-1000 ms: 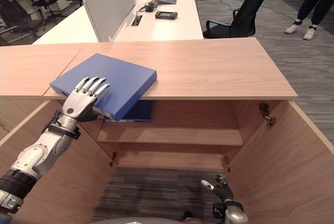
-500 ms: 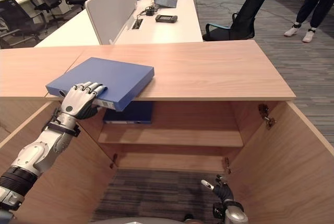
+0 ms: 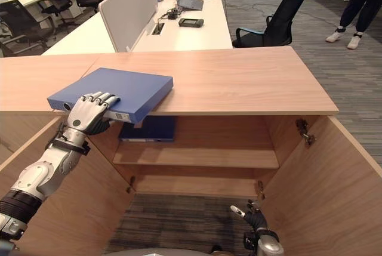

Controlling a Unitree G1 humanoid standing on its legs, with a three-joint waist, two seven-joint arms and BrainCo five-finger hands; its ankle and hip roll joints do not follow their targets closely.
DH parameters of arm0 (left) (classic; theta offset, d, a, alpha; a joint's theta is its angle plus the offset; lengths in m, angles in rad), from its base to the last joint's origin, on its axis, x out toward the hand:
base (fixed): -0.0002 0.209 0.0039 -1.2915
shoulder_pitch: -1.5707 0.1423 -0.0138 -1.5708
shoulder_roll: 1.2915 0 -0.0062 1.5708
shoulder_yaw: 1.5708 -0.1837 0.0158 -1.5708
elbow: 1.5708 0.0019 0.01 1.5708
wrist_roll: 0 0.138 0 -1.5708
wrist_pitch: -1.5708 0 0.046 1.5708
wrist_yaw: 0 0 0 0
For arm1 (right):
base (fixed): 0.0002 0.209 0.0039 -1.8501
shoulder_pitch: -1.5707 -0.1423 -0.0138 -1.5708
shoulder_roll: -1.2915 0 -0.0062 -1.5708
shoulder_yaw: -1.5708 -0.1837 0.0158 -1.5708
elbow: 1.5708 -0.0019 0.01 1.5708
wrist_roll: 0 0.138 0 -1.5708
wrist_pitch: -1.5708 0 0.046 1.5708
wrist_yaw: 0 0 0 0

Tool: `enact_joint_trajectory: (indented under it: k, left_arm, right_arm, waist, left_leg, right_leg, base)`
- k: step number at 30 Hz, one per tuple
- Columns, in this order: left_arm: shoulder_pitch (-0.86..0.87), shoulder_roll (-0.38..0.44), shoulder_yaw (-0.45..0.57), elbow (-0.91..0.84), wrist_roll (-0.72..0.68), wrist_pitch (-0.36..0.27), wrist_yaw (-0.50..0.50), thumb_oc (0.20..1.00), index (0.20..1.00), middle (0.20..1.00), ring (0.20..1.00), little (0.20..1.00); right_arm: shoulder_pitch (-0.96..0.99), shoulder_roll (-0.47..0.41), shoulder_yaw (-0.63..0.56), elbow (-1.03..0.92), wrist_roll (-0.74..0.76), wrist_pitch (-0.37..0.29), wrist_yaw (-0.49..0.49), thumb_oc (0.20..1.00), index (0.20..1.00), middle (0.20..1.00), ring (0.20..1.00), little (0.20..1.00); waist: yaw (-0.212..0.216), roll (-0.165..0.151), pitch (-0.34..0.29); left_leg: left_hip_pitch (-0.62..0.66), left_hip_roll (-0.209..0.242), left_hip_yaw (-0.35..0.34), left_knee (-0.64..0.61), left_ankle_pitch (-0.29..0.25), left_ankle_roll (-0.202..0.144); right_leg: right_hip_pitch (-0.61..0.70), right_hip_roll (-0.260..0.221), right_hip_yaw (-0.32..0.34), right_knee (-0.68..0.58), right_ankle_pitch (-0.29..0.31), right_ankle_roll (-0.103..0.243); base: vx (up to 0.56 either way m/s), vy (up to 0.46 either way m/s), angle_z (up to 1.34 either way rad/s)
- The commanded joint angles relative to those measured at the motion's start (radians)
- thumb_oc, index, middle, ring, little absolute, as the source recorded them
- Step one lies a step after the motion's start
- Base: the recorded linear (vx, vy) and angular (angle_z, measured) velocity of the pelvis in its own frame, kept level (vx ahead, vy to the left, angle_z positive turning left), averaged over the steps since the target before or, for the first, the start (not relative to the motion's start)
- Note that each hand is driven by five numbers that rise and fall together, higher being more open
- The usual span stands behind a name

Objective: Put the empty folder in the office cabinet

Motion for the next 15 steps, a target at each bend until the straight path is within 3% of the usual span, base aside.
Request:
enact_joint_trajectory:
  k: [1,6,7,13,15]
  left_arm:
    - [-0.054,0.064,0.135,-0.079,-0.141,-0.003,0.034,0.2,0.2,0.2,0.2,0.2]
    - [-0.019,0.039,0.269,-0.156,-0.255,-0.016,0.069,0.2,0.2,0.2,0.2,0.2]
    - [-0.003,0.03,0.334,-0.202,-0.302,-0.027,0.083,0.2,0.2,0.2,0.2,0.2]
    - [0.018,0.019,0.423,-0.269,-0.398,-0.055,0.095,0.2,0.2,0.2,0.2,0.2]
    - [0.034,0.0,0.492,-0.338,-0.515,-0.092,0.093,0.2,0.2,0.2,0.2,0.2]
  right_arm:
    - [-0.062,0.023,-0.017,0.007,0.021,-0.039,-0.008,1.0,1.0,1.0,1.0,1.0]
    - [-0.067,0.03,-0.022,0.017,0.023,-0.035,-0.006,1.0,1.0,1.0,1.0,1.0]
    - [-0.074,0.032,-0.021,0.018,0.023,-0.035,-0.002,1.0,1.0,1.0,1.0,1.0]
    - [-0.08,0.034,-0.021,0.027,0.028,-0.033,0.004,1.0,1.0,1.0,1.0,1.0]
    - [-0.09,0.036,-0.019,0.027,0.037,-0.031,0.012,1.0,1.0,1.0,1.0,1.0]
  waist:
    - [0.018,-0.039,0.019]
    - [0.028,-0.039,0.017]
    - [0.032,-0.037,0.018]
    - [0.04,-0.035,0.016]
    - [0.049,-0.032,0.016]
  left_leg:
    - [0.032,0.033,-0.035,0.012,-0.082,-0.064]
    - [0.03,0.035,-0.04,0.012,-0.079,-0.066]
    - [0.029,0.036,-0.044,0.012,-0.076,-0.066]
    - [0.028,0.037,-0.051,0.012,-0.073,-0.067]
    - [0.024,0.036,-0.058,0.012,-0.069,-0.068]
  right_leg:
    - [0.052,-0.079,0.004,0.007,-0.086,0.12]
    - [0.055,-0.078,-0.002,0.007,-0.089,0.116]
    - [0.055,-0.077,-0.004,0.007,-0.089,0.114]
    - [0.058,-0.076,-0.01,0.007,-0.09,0.11]
    - [0.061,-0.076,-0.016,0.007,-0.091,0.107]
  base:
    - [0.0,0.0,0.0]
    - [0.0,-0.011,0.02]
    - [-0.01,-0.039,0.05]
    - [0.0,-0.018,0.07]
    - [0.0,-0.031,0.05]
